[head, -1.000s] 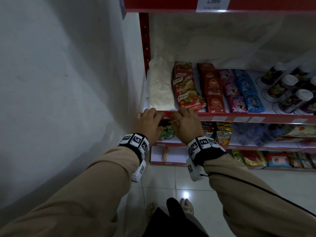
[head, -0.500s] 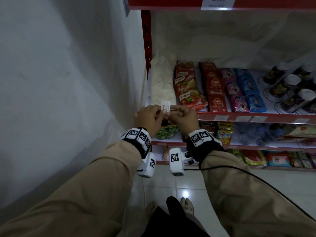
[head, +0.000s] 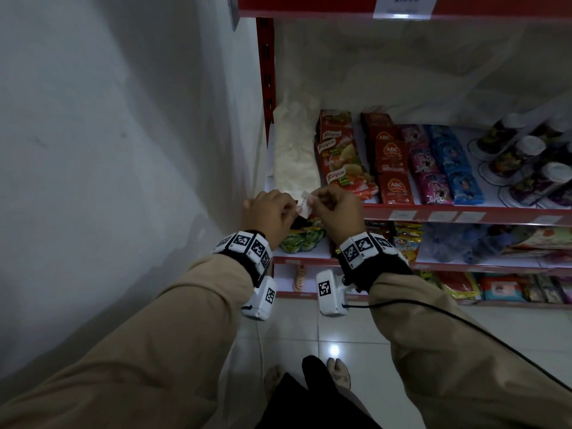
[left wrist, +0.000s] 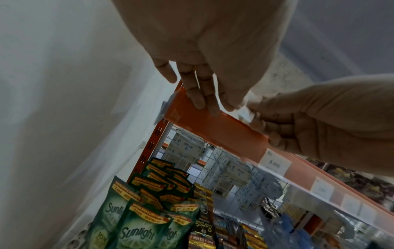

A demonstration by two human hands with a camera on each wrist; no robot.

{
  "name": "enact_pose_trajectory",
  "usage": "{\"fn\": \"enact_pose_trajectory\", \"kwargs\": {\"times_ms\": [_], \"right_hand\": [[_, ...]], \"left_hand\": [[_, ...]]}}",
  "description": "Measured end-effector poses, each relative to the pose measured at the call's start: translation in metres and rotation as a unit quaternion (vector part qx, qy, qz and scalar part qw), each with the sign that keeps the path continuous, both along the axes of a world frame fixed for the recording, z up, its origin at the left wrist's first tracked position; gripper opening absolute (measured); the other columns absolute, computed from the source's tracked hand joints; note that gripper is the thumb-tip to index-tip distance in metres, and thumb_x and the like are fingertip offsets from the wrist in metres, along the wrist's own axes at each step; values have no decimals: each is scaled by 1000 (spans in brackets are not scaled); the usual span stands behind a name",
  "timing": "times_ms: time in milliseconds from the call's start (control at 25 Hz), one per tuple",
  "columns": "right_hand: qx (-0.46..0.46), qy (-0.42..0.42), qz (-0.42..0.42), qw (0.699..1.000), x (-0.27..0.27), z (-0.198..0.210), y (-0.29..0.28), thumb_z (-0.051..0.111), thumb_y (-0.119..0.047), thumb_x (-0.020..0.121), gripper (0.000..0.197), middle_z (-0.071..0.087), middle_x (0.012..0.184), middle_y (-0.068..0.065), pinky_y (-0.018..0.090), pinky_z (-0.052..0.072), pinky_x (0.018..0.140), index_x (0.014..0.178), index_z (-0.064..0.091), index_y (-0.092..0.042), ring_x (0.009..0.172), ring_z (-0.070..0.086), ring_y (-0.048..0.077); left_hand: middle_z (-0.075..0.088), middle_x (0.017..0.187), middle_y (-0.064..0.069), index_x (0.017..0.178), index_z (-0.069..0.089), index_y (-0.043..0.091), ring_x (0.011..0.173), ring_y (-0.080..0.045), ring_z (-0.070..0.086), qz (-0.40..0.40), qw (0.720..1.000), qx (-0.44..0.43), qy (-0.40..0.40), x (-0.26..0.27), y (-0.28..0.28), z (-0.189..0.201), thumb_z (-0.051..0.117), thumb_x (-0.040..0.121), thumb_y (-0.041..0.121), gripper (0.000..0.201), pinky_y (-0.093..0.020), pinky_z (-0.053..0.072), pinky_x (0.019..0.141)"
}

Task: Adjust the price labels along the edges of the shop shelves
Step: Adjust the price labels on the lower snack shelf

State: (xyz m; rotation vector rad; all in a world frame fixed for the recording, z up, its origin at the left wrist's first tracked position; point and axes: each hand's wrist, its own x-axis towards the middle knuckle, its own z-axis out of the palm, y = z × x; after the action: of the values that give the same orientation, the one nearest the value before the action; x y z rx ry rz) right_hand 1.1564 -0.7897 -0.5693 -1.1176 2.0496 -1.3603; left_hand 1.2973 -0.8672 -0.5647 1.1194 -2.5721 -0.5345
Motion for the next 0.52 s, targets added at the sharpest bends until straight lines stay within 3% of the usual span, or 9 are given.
{"fn": "enact_pose_trajectory", "kwargs": {"times_ms": [120,240,320,440,520], "right_hand": [[-11,171,69,983,-2,9,3,63,-13,83,30,67,99,3,34,53,77,112,62,-19,89,61,19],[60,352,189,915,-12,20,-6,61,-12,84,23,66,97,9,39,47,79,106,67,-15,94,57,29],[71,344,199,915,-18,23,-10,61,-8,84,15,66,94,12,40,48,76,97,70,-10,91,59,30],[-15,226,91,970,-19,19,-9,60,1,83,13,68,89,11,31,49,73,91,69,-5,83,62,24],[-36,183,50,981,-17,15,-8,61,1,84,11,68,86,8,28,49,70,89,68,-6,79,63,21]], "left_hand": [[60,107,2,102,63,21,102,-22,51,-31,997,-46,-49,0,-2,2,49,95,36,21,-35,23,84],[59,113,2,107,62,21,106,-21,50,-72,988,-84,-104,1,-5,4,45,96,33,24,-36,24,88],[59,112,3,108,61,22,106,-20,50,-69,990,-79,-92,3,-7,5,46,95,35,24,-35,24,89],[61,106,2,106,59,21,102,-21,52,-57,995,-58,-48,8,-6,4,51,93,38,23,-35,25,88],[60,104,0,105,58,17,100,-23,53,-54,997,-44,-29,12,-6,3,57,90,34,22,-34,28,87]]}}
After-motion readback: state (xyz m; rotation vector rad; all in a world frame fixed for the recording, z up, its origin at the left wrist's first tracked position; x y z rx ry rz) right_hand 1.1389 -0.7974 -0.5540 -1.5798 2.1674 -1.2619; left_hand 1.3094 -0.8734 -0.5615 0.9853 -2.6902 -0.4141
